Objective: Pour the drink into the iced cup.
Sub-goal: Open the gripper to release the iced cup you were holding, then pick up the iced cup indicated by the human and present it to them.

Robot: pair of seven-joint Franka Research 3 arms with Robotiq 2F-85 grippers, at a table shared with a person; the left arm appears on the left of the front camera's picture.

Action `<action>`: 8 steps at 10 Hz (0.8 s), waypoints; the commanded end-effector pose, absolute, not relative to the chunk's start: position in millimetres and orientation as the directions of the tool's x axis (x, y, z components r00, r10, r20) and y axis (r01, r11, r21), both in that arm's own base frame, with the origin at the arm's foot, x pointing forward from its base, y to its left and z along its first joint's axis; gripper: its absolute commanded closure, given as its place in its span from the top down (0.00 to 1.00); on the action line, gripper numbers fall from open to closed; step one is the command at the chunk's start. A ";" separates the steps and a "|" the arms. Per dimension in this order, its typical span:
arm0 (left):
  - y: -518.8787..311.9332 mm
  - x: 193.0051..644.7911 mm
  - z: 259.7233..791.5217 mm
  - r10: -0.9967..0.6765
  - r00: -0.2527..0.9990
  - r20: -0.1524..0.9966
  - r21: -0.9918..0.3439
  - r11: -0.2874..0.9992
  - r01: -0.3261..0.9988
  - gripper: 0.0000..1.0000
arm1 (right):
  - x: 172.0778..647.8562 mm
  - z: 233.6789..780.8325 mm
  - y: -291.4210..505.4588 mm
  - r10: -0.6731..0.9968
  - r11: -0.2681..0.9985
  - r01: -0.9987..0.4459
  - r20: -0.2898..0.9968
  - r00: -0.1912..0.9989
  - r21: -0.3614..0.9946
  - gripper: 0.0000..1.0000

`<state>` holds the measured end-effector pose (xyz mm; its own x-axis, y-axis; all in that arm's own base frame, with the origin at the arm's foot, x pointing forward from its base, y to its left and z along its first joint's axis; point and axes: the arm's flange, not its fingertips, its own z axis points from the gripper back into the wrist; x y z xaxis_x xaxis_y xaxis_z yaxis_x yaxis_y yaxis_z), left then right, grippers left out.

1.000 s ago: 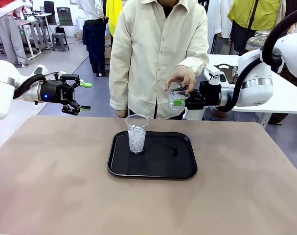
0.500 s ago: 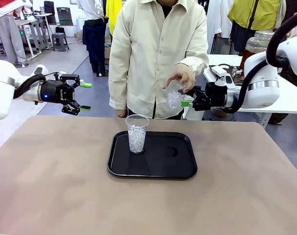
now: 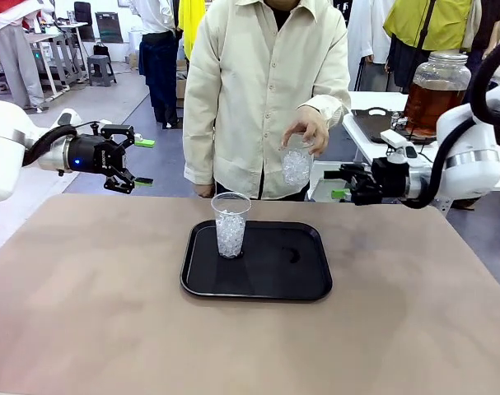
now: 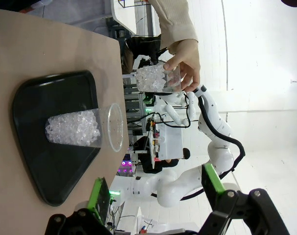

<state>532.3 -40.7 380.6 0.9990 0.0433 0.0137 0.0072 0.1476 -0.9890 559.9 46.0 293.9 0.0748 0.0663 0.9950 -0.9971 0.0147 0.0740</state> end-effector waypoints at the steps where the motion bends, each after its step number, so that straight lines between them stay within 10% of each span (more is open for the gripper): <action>1: -40.9 532.0 383.0 0.055 0.998 0.005 -0.990 0.141 -0.003 1.00 | 540.7 279.8 30.3 0.058 0.024 -0.998 0.997 0.059 0.057 1.00; 8: -40.9 532.0 383.0 0.055 0.998 0.005 -0.990 0.141 -0.003 1.00 | 522.6 254.1 4.5 0.047 0.056 -0.996 0.997 0.067 0.065 1.00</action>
<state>532.2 -40.7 380.5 0.9990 0.0434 0.0137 0.0071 0.1476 -0.9890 521.9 4.0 252.8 0.0701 0.0469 0.9964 -0.9961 0.0571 0.0674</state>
